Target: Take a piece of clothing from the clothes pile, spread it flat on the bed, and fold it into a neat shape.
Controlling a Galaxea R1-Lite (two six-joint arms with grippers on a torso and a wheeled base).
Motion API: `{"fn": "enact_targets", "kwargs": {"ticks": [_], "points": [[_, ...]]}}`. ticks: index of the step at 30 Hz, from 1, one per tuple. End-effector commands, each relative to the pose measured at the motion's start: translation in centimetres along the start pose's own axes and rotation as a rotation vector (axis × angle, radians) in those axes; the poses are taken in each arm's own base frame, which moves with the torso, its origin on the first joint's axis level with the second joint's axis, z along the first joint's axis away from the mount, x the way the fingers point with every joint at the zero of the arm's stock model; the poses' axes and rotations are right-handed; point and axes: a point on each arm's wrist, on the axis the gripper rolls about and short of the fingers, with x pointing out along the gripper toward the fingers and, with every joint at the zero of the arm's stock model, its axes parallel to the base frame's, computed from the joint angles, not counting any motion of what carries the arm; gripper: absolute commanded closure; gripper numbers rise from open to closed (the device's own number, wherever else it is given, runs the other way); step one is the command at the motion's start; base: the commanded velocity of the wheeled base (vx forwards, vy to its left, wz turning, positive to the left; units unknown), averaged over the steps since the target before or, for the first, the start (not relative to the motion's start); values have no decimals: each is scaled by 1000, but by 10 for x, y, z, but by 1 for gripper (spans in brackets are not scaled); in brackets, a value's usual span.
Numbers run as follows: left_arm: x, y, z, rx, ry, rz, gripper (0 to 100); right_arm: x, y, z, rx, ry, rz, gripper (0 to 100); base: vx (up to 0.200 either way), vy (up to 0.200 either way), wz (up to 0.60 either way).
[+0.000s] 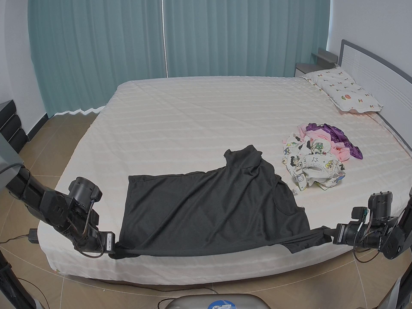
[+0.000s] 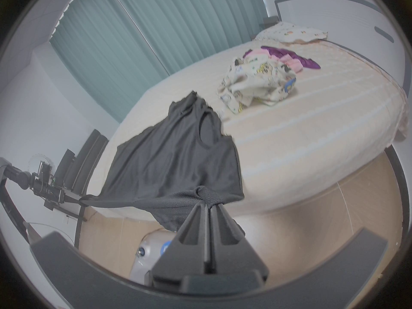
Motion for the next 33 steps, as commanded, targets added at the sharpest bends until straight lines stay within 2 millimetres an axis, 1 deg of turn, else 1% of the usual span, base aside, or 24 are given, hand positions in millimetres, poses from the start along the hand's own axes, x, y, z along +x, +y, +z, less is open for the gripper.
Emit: {"fn": "enact_targets", "kwargs": {"ticks": [1,2,4,8,11,12,16,17,20,21,22,23,27,30,33], "points": [[-10,-2,19,-61,-107,-35,100,6,6,22,5,-83,30,100,0,0,0],[-10,-2,19,-61,-107,-35,100,6,6,22,5,-83,30,100,0,0,0],[-10,-4,25,-89,-158,-50,100,11,11,28,16,-100,47,100,0,0,0],[-10,-5,28,-91,-191,-59,100,18,10,32,15,-105,45,100,0,0,0],[1,-5,31,-92,-175,-48,100,29,8,34,16,-100,40,100,0,0,0],[1,-5,31,-92,-175,-48,100,29,8,34,16,-100,40,100,0,0,0],[12,-8,45,-148,-190,-59,100,42,6,41,15,-109,42,100,0,0,0],[16,-9,52,-162,-200,-63,100,46,6,43,14,-114,45,100,0,0,0],[23,-11,59,-175,-199,-62,100,52,6,47,10,-121,47,100,0,0,0],[30,-12,63,-180,-192,-59,100,58,7,48,7,-119,51,100,0,0,0],[30,-12,63,-180,-192,-59,100,58,7,48,7,-119,51,100,0,0,0],[39,-12,67,-183,-188,-44,100,66,7,48,6,-116,43,100,0,0,0],[59,-13,77,-196,-187,3,100,82,8,47,-2,-109,32,100,0,0,0],[71,-14,84,-229,-192,21,100,97,8,48,-3,-116,14,100,0,0,0],[76,-15,91,-243,-201,21,100,110,9,50,14,-129,-7,100,0,0,0]]}}
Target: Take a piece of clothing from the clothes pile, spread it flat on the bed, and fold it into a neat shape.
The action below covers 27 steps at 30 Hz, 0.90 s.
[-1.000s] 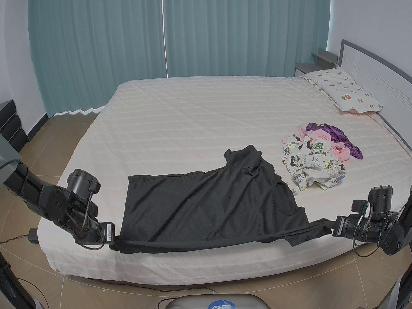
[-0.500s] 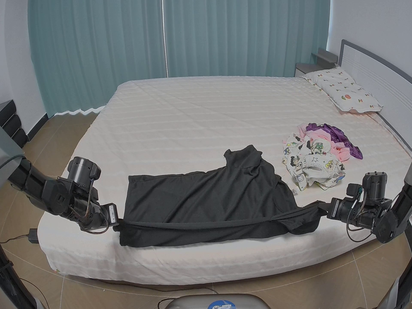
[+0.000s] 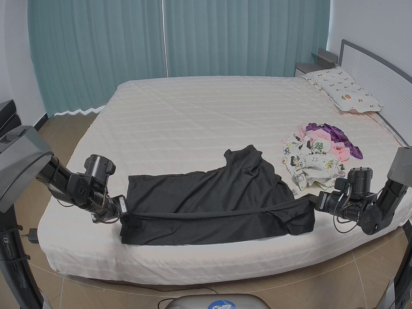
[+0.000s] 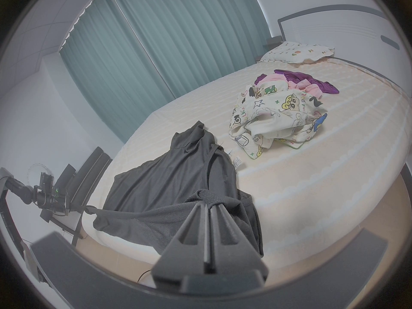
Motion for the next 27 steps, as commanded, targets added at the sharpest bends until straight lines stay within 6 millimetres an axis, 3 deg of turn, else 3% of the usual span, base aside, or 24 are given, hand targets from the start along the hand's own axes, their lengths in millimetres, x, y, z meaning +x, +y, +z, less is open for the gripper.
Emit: {"fn": "enact_targets", "kwargs": {"ticks": [1,11,21,22,27], "points": [[28,-3,3,-19,16,25,100,29,0,-8,15,13,-22,100,0,0,0],[44,-8,7,-16,22,28,100,56,5,-12,9,4,-30,100,0,0,0],[60,-13,15,-46,8,18,100,66,3,-11,82,-21,-50,100,0,0,0],[62,-13,15,-46,9,17,0,67,2,-12,84,-18,-52,0,0,0,0],[73,-16,17,-80,8,18,0,74,-2,-25,101,16,-62,0,0,0,0]]}}
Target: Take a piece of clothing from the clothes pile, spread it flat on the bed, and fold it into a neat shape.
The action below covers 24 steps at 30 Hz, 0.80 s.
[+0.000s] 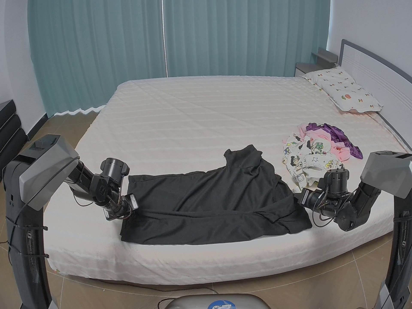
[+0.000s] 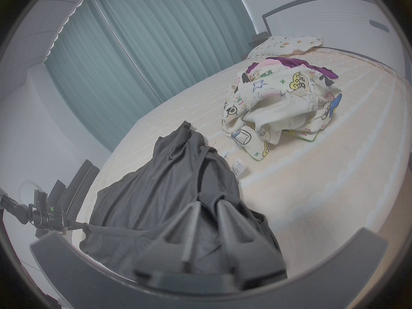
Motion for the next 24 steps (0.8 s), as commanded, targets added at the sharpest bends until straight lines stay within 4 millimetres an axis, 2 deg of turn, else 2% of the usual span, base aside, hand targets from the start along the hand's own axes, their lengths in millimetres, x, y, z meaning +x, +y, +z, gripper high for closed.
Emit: {"fn": "enact_targets", "kwargs": {"ticks": [1,6,7,8,9,11,15,17,19,24], "points": [[12,-1,-1,-14,8,6,0,6,-4,-10,10,25,-10,0,0,0,0],[5,-1,4,-54,0,-17,0,-3,1,9,161,-31,7,0,0,0,0],[-4,0,8,-60,-13,-27,0,-11,2,19,211,-55,12,0,0,0,0],[-5,0,8,-60,-14,-29,0,-12,2,19,215,-57,13,0,0,0,0],[-15,7,11,-73,-20,-33,0,-20,4,28,253,-78,18,0,0,0,0],[-31,12,12,-86,-14,-65,0,-29,5,32,291,-84,21,0,0,0,0],[-72,32,4,-145,38,-162,0,-49,5,25,383,-52,5,0,0,0,0],[-74,32,3,-157,41,-165,0,-50,5,23,387,-48,4,0,0,0,0],[-86,37,-3,-246,47,-195,0,-52,3,12,441,-9,-19,0,0,0,0],[-94,47,-15,-290,120,-301,0,-49,3,-2,503,51,-47,0,200,0,0]]}}
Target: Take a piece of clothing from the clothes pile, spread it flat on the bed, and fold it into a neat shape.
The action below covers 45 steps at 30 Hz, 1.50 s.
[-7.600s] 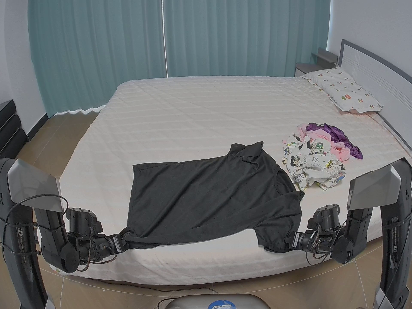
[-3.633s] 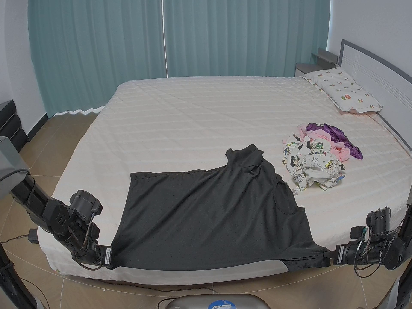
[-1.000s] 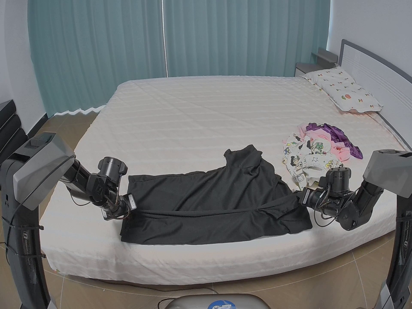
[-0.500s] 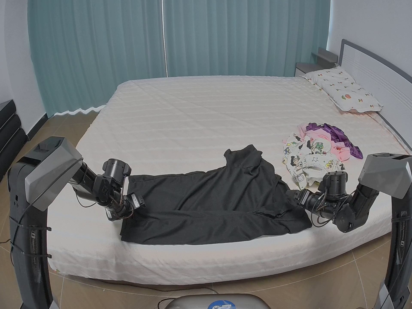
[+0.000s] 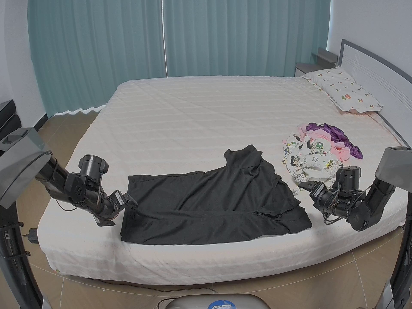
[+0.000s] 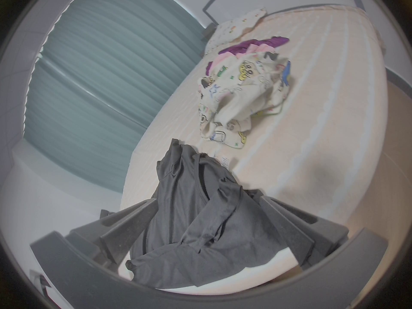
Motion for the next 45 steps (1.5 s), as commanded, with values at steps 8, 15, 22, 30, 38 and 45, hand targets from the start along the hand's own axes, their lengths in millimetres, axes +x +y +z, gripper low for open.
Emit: {"fn": "enact_targets", "kwargs": {"ticks": [8,15,22,30,38,45], "points": [[-28,18,-12,-77,44,-108,0,5,6,-36,55,110,-43,0,150,0,0],[-31,27,-1,-99,14,-149,0,16,8,-58,23,157,-56,0,0,0,0],[-30,28,-1,-101,15,-147,0,18,6,-69,-4,179,-112,0,0,0,0],[-25,30,-1,-108,25,-137,0,16,9,-72,-16,183,-111,0,0,0,0],[-25,32,1,-111,20,-134,0,4,11,-80,-24,197,-114,0,0,0,0],[-24,34,2,-115,19,-132,0,11,9,-89,-29,161,-136,0,0,0,0]]}}
